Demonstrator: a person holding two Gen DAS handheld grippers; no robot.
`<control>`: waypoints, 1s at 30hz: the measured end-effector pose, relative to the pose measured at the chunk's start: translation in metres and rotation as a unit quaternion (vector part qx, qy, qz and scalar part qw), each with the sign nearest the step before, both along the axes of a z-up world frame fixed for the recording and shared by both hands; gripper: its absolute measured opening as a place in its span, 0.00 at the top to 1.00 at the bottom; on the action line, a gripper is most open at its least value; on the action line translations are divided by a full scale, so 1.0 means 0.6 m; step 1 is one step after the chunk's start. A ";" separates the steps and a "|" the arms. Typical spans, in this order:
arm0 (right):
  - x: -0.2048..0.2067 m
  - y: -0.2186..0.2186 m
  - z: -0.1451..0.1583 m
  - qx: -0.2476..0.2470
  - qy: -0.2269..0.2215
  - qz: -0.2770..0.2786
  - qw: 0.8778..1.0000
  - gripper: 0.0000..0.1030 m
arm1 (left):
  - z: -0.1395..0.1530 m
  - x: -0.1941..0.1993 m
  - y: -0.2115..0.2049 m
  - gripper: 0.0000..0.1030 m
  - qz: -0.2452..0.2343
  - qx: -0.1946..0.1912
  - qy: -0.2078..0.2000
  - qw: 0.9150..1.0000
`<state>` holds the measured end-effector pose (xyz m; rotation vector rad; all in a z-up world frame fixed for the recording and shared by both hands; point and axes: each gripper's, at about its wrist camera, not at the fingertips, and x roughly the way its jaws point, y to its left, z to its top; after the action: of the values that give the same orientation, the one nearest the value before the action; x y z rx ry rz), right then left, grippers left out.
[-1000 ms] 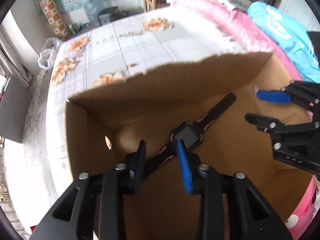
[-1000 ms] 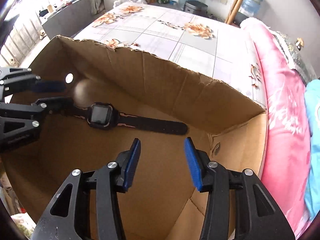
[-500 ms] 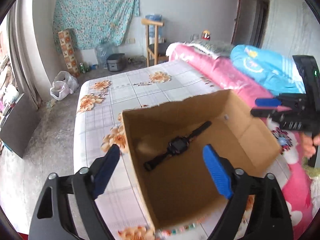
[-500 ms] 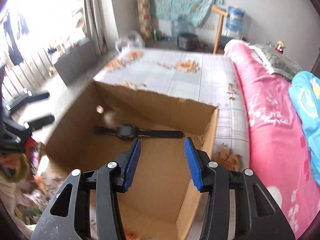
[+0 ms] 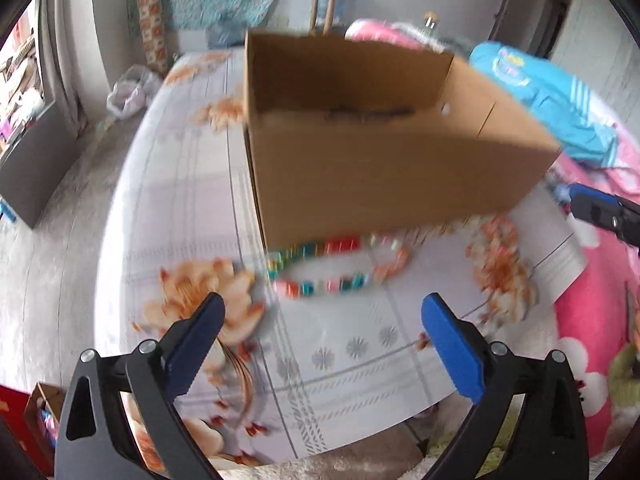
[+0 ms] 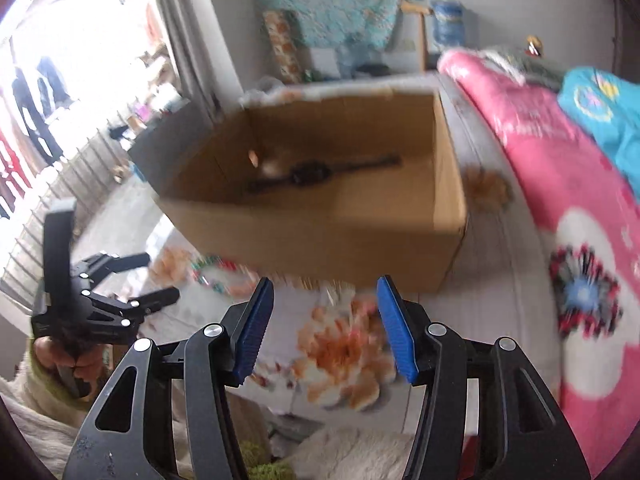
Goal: Organize jewelry
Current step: 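Withdraw the right gripper and move the left gripper toward the multicolour bead bracelet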
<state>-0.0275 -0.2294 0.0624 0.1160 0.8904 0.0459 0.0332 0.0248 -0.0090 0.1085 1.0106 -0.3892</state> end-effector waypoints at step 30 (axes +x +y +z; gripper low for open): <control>-0.019 0.095 -0.075 -0.107 -0.060 -0.053 0.991 0.08 | -0.057 -0.018 -0.005 0.04 0.012 0.040 -0.019 0.999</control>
<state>-0.0387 -0.1722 0.0174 -0.0407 0.7637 -0.1403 0.0223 0.0220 -0.0431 0.1757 0.9891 -0.3236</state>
